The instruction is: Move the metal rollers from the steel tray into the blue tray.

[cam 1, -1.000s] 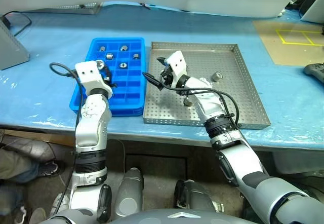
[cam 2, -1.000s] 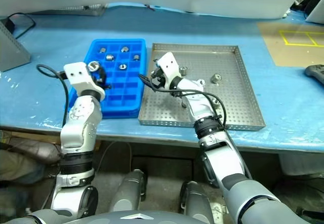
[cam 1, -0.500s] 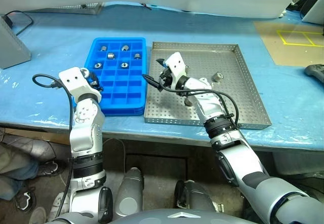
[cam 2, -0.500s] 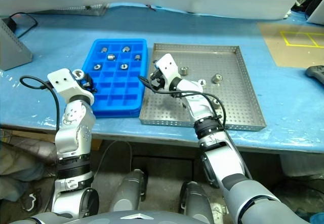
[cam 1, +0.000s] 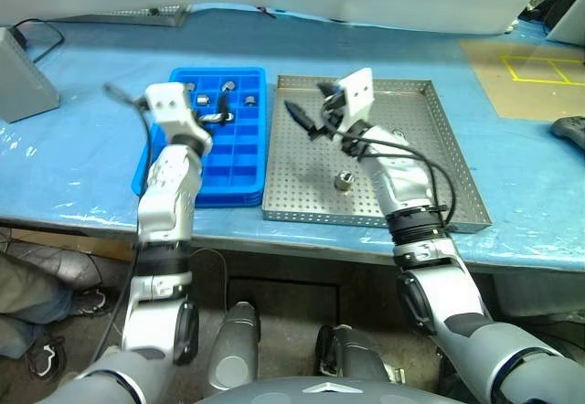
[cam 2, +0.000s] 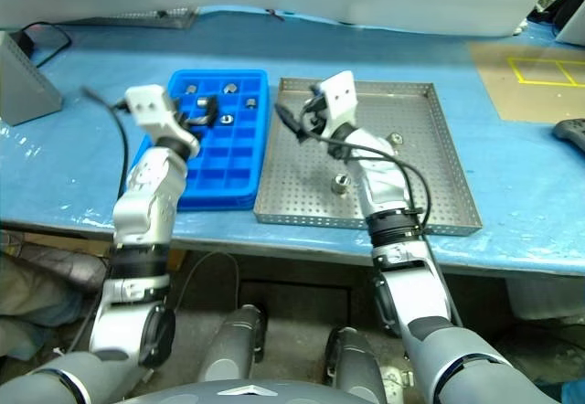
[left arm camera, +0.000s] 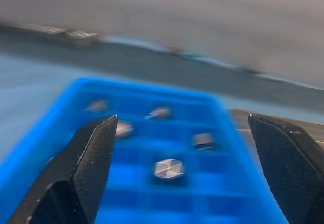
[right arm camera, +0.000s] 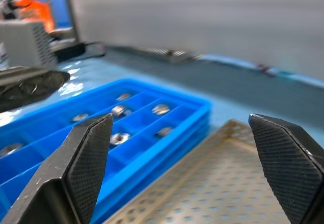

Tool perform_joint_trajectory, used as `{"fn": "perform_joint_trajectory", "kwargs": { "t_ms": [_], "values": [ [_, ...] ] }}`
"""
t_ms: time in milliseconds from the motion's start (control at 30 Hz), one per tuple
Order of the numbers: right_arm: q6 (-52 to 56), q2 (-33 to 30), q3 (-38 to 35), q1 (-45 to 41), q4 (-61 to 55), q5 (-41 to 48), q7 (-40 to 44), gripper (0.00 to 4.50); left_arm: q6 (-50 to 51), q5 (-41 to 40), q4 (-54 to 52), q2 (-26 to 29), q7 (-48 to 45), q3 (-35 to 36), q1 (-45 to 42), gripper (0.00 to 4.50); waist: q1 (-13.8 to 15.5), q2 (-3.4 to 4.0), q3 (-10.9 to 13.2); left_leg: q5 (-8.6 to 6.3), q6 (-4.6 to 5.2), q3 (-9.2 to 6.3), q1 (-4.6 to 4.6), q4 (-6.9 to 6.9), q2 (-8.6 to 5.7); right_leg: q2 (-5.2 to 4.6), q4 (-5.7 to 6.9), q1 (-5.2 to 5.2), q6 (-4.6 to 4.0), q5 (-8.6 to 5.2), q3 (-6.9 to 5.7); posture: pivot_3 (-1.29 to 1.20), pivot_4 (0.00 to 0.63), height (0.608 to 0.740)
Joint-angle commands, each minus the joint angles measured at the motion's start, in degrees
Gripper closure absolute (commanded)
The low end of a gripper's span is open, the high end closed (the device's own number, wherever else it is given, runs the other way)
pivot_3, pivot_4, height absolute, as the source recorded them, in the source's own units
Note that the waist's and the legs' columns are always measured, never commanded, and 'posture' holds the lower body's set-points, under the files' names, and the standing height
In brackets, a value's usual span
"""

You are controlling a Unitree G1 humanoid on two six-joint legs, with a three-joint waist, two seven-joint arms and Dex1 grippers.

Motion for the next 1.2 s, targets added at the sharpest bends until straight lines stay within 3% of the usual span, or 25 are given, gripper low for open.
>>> {"fn": "perform_joint_trajectory", "kwargs": {
  "t_ms": [33,133,233,367,567,767,1033,1133,1200],
  "values": [
    [5.1,-5.9,-1.8,5.7,-10.4,-1.2,-1.7,0.0,-1.2,-1.3,9.1,1.6,-17.9,-6.9,-3.9,0.16,-1.1,0.0,0.0,-0.02,0.02,0.08,0.08,-0.02,-0.05,-0.01,-0.04,0.09,0.08,0.04,0.1,-0.17,0.15,0.74],
    [7.2,-11.3,-2.5,9.8,-15.7,-4.0,-3.6,0.0,-1.9,1.3,14.3,4.4,-33.4,-15.6,-5.1,0.16,-3.7,0.0,0.0,-0.06,0.04,0.65,0.46,-0.3,-0.04,-0.02,-0.11,0.11,0.3,0.18,0.47,-0.23,0.15,0.74],
    [10.1,-14.3,-5.3,11.5,-20.0,-2.6,-4.8,0.0,-5.0,4.6,20.6,4.6,-39.3,-20.1,-7.2,0.16,-6.1,0.0,0.0,-0.03,0.0,1.21,0.98,-0.92,-0.08,0.0,-0.26,0.07,0.35,0.2,0.93,-0.29,0.15,0.74],
    [12.8,-15.4,-7.1,13.5,-24.2,-2.3,-6.8,0.0,-8.7,7.0,29.1,1.8,-38.4,-20.3,-11.7,0.16,-9.0,0.0,0.0,-0.01,0.0,1.27,1.11,-1.07,-0.03,0.11,-0.21,0.02,0.34,0.21,1.01,-0.34,0.15,0.74],
    [14.1,-13.9,-6.3,16.0,-27.6,-2.9,-8.9,0.0,-13.8,11.8,36.9,-0.4,-32.2,-20.4,-15.1,0.16,-10.0,0.02,0.0,-0.23,0.41,1.38,1.29,-1.04,-0.02,0.09,-0.33,0.25,0.25,0.18,1.04,-0.35,0.15,0.74],
    [13.2,-13.6,-5.5,16.1,-26.1,-3.2,-9.4,0.0,-11.1,11.7,33.7,0.3,-33.0,-19.2,-13.5,0.16,-10.1,0.02,0.0,-0.24,0.56,1.41,1.29,-0.92,-0.02,0.03,-0.41,0.36,0.03,0.07,1.05,-0.32,0.15,0.74],
    [11.0,-13.2,-4.0,13.3,-22.7,-3.4,-9.4,0.0,-2.6,15.2,25.7,1.5,-33.0,-23.1,-7.7,0.16,-9.9,0.02,0.0,-0.26,0.66,1.44,1.34,-0.92,0.0,0.01,-0.45,0.42,0.0,0.06,1.04,-0.28,0.15,0.74],
    [10.0,-13.3,-3.5,12.8,-21.5,-3.6,-9.3,0.0,-1.5,16.1,25.1,1.4,-30.6,-22.7,-6.9,0.77,-9.7,0.02,0.0,-0.26,0.66,1.44,1.33,-0.92,0.01,0.01,-0.46,0.42,-0.01,0.06,1.03,-0.27,0.15,0.74],
    [9.6,-13.3,-3.3,12.6,-21.0,-3.6,-9.3,0.0,-1.4,16.1,24.9,1.3,-29.7,-22.3,-6.9,1.41,-9.6,0.02,0.0,-0.25,0.66,1.43,1.34,-0.92,0.02,0.01,-0.47,0.43,-0.02,0.07,1.02,-0.27,0.15,0.74]
  ]
}}
